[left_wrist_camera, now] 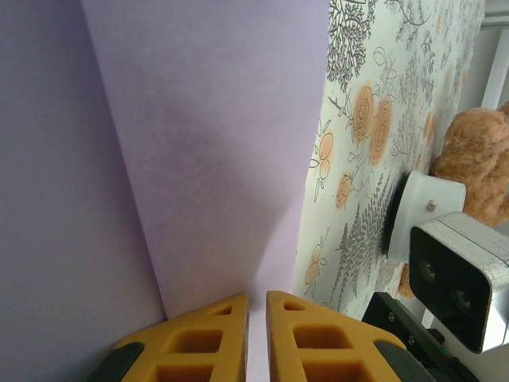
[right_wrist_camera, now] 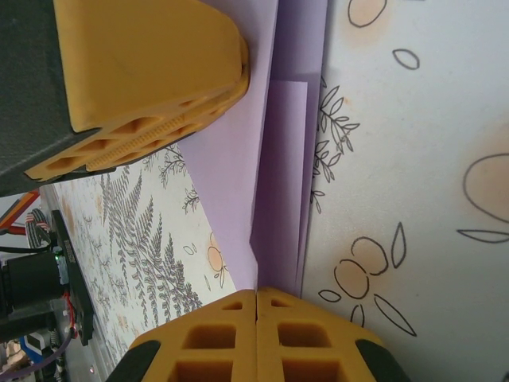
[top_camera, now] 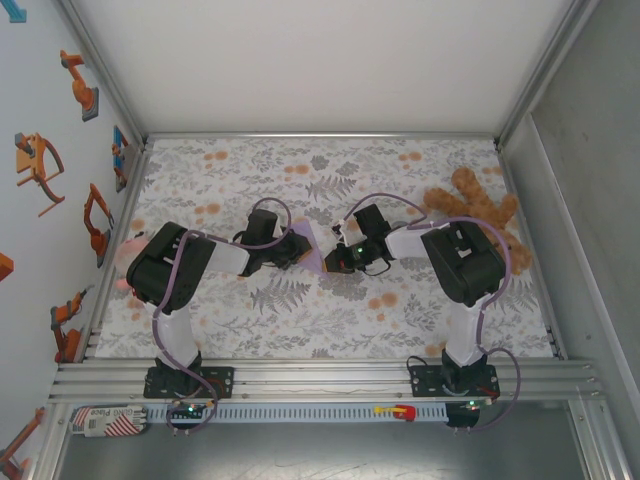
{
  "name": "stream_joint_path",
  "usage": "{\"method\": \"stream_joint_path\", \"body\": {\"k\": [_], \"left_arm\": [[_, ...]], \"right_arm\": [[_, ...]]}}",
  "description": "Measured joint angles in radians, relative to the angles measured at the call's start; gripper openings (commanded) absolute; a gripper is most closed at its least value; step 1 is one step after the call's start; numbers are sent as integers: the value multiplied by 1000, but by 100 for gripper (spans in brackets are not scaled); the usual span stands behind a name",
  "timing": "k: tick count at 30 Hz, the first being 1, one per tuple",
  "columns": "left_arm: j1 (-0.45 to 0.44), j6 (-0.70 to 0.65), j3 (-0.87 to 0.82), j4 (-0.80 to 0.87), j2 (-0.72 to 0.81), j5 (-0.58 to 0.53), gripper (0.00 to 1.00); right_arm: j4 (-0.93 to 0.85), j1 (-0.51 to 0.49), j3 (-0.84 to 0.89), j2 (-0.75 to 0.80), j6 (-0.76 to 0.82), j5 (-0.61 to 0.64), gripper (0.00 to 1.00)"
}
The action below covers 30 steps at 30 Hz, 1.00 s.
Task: Fold a paper plane with a square sheet of paper (pick it up from the middle)
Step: Fourth fold the wing at the center of the table.
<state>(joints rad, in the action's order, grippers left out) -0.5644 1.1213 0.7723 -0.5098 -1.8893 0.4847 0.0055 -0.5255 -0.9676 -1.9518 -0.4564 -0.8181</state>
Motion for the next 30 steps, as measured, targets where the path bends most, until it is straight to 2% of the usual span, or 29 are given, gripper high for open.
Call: {"method": "stream_joint_path", "body": {"k": [30], "left_arm": [[3, -66, 84, 81, -20, 6, 16]], "right_arm": [[0, 0, 0, 0, 0, 3, 5]]}}
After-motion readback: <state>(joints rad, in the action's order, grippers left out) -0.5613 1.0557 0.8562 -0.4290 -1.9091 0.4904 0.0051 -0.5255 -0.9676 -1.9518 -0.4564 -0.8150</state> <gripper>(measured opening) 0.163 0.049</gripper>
